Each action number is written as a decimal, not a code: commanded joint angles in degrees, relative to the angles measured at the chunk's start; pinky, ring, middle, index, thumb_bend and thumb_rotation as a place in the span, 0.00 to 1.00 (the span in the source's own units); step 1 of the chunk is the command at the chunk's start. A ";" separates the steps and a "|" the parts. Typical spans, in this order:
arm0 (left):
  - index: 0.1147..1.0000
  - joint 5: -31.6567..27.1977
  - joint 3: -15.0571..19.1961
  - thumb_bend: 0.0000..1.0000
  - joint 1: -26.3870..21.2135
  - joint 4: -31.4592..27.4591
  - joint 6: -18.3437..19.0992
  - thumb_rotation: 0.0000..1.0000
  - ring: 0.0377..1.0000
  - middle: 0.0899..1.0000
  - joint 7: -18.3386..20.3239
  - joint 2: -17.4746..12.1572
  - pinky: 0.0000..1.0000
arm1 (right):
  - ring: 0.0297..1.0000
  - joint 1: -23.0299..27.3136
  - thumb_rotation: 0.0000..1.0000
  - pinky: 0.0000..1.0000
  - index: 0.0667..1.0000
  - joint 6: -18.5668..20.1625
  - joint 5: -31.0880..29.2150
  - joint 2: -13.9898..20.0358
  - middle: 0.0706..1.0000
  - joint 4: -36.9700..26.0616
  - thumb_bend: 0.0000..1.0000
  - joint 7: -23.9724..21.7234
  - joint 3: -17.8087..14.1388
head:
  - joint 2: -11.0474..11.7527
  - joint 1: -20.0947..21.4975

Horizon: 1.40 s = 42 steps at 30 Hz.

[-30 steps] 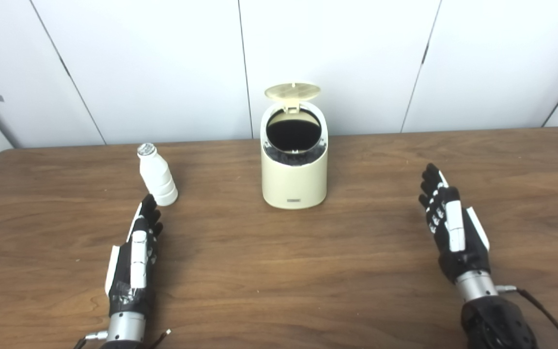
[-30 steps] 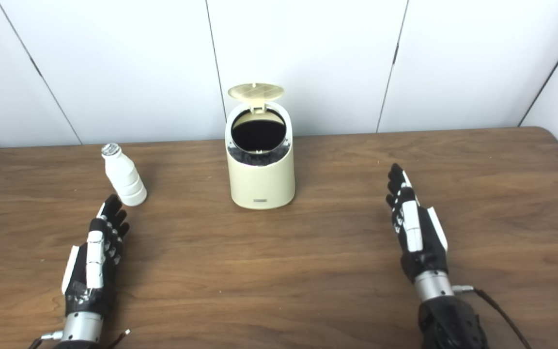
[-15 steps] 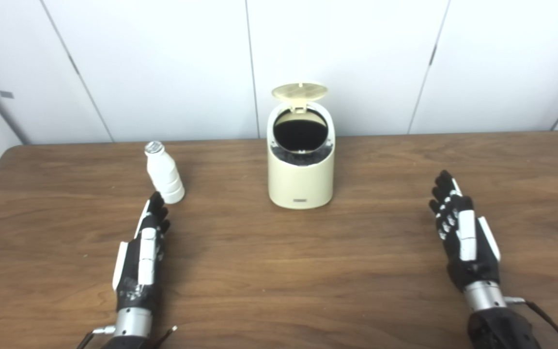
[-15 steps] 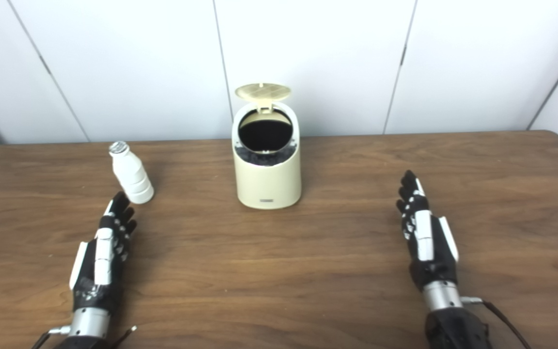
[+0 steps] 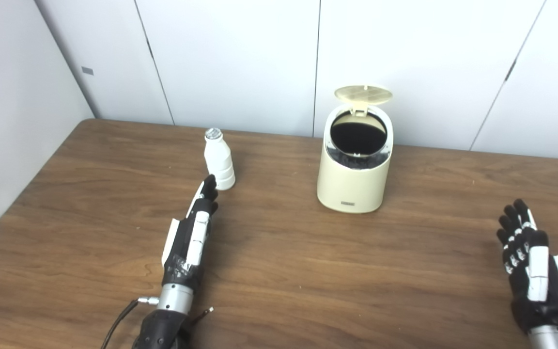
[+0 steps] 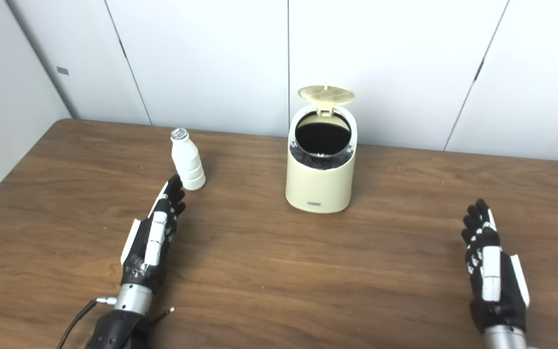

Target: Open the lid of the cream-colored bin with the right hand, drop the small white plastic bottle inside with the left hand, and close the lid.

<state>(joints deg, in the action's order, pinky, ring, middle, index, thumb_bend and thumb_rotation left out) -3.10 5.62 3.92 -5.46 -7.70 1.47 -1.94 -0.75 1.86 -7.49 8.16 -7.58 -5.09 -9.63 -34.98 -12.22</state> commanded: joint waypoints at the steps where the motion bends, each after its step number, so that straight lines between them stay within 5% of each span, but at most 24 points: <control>1: 0.99 2.85 -1.28 0.57 1.50 0.79 0.90 0.82 1.00 1.00 -1.20 0.68 1.00 | 0.98 1.43 0.99 1.00 0.97 0.49 -0.28 0.08 0.97 -3.33 0.68 0.65 0.01 | -0.06 0.19; 7: 0.96 9.39 -1.45 0.69 1.24 -2.40 2.70 0.59 0.99 0.97 -4.96 1.21 0.99 | 0.94 1.39 1.00 0.92 0.94 4.45 0.08 -0.28 0.94 -8.01 0.66 1.86 0.38 | -0.32 1.05; 14: 0.93 20.34 -0.84 0.84 0.06 -9.99 7.17 0.36 0.89 0.92 -8.48 0.59 0.81 | 0.97 1.35 1.00 0.99 0.97 7.49 0.43 -0.03 0.96 -11.96 0.63 2.54 0.97 | -1.06 1.67; 24: 0.92 33.15 -0.11 0.95 -4.79 -14.71 14.14 0.43 1.00 1.00 -8.75 -4.62 0.99 | 0.99 1.49 1.00 1.00 0.99 9.02 1.84 0.11 0.98 -13.09 0.59 2.93 1.67 | -1.50 1.59; 30: 0.90 35.02 0.89 0.96 -9.24 -11.91 18.52 0.42 1.00 1.00 -8.25 -7.45 0.95 | 1.00 1.55 1.00 1.00 1.00 8.95 1.82 0.08 0.99 -12.68 0.57 2.78 1.64 | -1.99 1.91; 42: 0.90 35.65 0.39 0.96 -16.38 -0.29 19.22 0.40 0.97 0.96 -9.92 -12.29 0.86 | 0.98 1.31 1.00 1.00 0.99 8.98 2.66 0.07 0.98 -11.93 0.63 2.99 1.87 | -2.38 2.51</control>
<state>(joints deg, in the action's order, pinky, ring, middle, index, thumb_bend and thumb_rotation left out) 31.70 6.05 -9.44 -5.86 12.46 -6.95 -12.60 -0.77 11.85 -5.11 7.82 -18.18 -2.39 -7.71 -37.35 -9.67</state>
